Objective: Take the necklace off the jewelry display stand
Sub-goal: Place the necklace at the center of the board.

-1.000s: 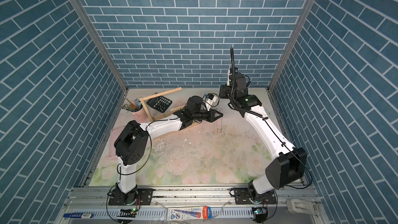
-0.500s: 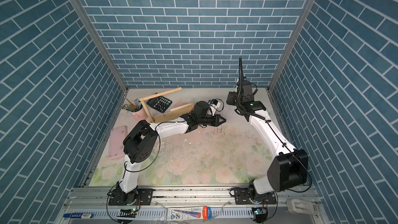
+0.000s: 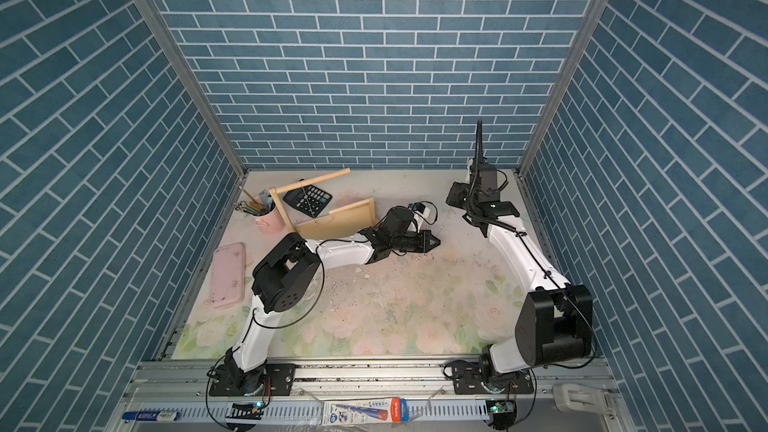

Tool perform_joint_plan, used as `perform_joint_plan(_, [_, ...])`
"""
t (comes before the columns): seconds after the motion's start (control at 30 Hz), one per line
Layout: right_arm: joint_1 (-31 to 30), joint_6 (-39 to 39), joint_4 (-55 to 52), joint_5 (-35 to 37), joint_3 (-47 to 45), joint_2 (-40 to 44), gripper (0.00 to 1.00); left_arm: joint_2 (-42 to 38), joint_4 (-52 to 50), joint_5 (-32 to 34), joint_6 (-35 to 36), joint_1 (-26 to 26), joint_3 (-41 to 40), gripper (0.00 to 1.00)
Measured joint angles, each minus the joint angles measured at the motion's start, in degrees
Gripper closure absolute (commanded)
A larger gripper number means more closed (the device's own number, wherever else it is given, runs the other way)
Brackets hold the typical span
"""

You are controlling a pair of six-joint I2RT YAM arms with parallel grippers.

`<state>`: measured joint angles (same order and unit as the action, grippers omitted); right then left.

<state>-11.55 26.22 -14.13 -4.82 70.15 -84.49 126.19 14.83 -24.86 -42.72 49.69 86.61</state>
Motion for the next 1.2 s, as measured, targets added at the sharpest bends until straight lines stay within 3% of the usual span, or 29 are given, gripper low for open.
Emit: perform_joint_plan(1.2, [3.87, 1.01, 6.08, -9.79, -1.7, -14.86, 1.0, 7.78, -1.51, 4.7, -6.99, 3.3, 4.61, 0.96])
